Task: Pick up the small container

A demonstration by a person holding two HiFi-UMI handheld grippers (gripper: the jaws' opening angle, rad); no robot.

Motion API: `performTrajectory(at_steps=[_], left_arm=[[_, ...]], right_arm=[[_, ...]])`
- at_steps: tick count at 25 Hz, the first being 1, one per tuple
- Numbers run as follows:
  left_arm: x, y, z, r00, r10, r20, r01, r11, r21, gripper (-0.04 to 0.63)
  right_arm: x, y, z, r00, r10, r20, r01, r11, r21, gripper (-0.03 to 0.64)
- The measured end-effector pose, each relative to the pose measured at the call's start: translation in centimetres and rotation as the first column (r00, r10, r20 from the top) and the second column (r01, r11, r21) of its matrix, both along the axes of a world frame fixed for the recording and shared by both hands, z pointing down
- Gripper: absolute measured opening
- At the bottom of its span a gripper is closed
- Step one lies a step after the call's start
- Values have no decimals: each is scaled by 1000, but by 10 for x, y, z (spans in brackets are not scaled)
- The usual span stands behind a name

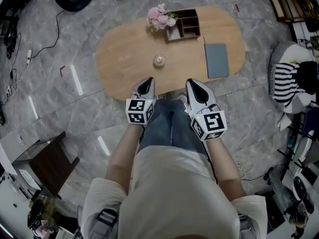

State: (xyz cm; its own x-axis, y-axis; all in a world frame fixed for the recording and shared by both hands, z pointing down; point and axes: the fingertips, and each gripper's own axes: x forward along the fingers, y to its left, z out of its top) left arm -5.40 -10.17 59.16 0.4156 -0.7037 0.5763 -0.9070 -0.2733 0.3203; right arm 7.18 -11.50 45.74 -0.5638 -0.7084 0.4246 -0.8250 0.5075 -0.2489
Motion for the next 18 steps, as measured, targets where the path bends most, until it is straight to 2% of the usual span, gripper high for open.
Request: performTrajectory(at_steps=[5,6,7,11,18], left_arm=[[5,-13,39,1000,21,3,-21,1000,-3,2],[7,-16,48,1000,31,7,-31,1000,-1,19],[9,-19,56,999,40,12,-40,999,1,44],[14,-31,92,997,72,40,-72,997,12,236],[19,-50,162,985,130,116,-130,992,-11,359]], right_arm=[[1,-9,34,1000,-12,5,13,999,-33,2],[0,-10,42,1000,-19,7,20,999,-41,2],[-1,-10,52,1000,-28,7,29,998,-49,2],[-6,-11,88,998,-59,4,60,996,-73,2],[-7,-18,142,999,-43,24,45,992,-121,2]])
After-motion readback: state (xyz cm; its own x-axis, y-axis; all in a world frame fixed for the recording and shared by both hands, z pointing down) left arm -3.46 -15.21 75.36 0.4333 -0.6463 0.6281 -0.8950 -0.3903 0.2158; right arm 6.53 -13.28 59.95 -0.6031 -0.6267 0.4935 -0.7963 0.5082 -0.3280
